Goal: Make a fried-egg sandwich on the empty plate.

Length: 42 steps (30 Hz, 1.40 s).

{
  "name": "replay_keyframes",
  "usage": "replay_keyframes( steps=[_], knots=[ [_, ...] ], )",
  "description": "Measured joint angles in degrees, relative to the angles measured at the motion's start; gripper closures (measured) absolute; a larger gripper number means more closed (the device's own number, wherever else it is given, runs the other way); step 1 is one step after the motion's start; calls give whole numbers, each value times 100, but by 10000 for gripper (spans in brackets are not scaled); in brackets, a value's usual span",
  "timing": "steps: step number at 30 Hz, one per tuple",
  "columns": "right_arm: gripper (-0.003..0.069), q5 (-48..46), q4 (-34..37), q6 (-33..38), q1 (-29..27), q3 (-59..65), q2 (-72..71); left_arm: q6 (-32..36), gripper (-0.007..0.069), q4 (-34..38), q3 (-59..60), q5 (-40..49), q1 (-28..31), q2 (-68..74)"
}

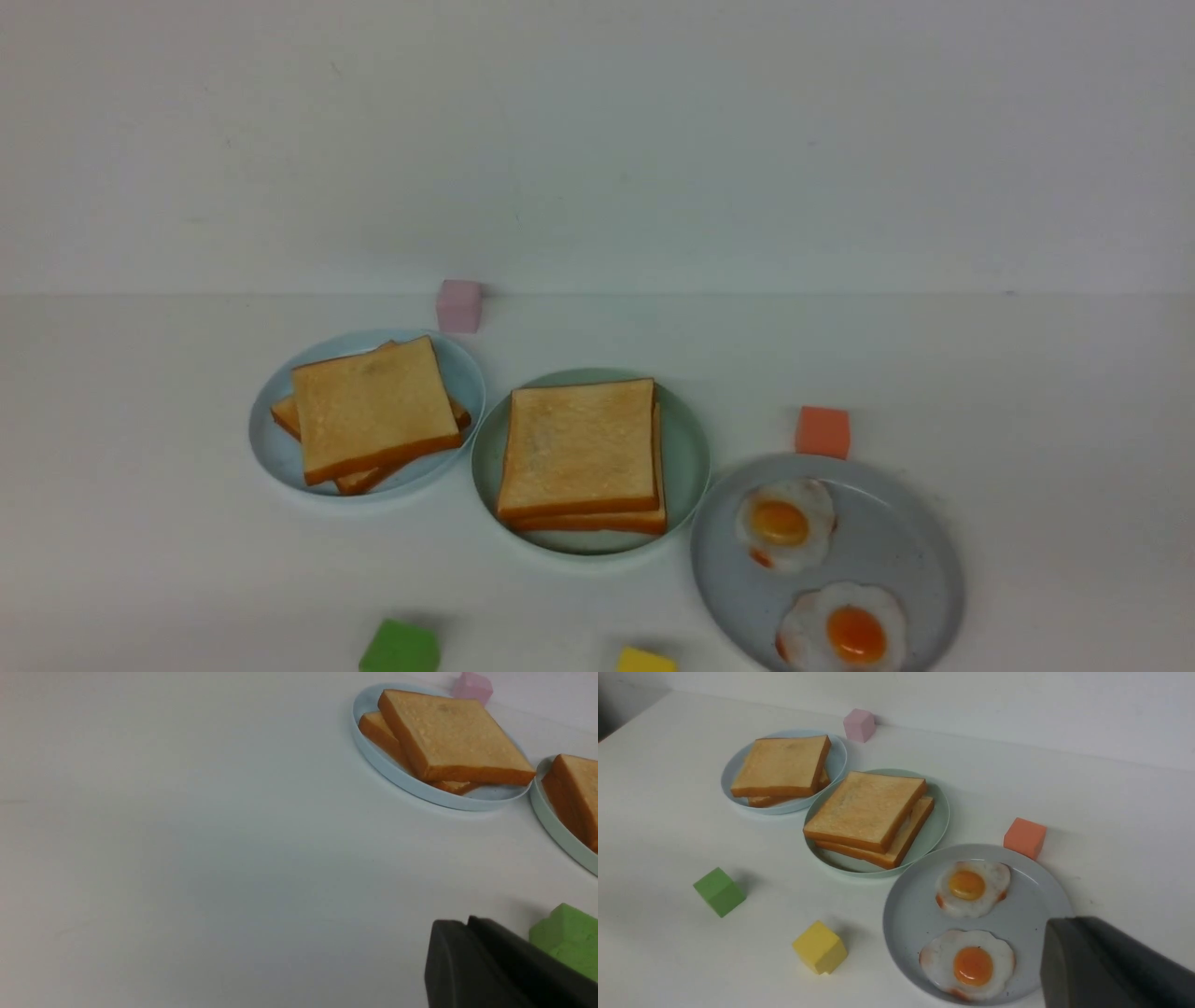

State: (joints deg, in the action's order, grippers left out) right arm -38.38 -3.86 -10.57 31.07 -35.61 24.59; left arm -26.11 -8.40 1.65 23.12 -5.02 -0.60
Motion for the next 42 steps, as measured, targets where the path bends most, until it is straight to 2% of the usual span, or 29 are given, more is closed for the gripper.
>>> replay_keyframes(
  steps=[5,10,15,19,29,33,38,40,42],
  knots=[
    [627,11,-161,0,-481,0,0,0,582,0,0,-12,0,0],
    [621,79,-798,5,-1375,0,0,0,575,0,0,-23,0,0],
    [617,-275,-1028,5,-1762,0,0,0,568,0,0,-23,0,0],
    [616,-418,-1219,-61,-1845,7,0,0,565,0,0,-23,0,0],
    [606,763,-1264,-1484,-1850,238,521,0,554,0,0,-23,0,0],
    [599,994,-1314,-1687,-1850,259,803,0,554,0,0,-23,0,0],
    [592,1016,-1262,-1609,-1850,359,915,0,554,0,0,-23,0,0],
    [590,1016,-1009,-1269,-1856,423,815,0,554,0,0,-23,0,0],
    [586,1016,-545,-529,-2003,525,577,0,554,0,0,-23,0,0]
  ],
)
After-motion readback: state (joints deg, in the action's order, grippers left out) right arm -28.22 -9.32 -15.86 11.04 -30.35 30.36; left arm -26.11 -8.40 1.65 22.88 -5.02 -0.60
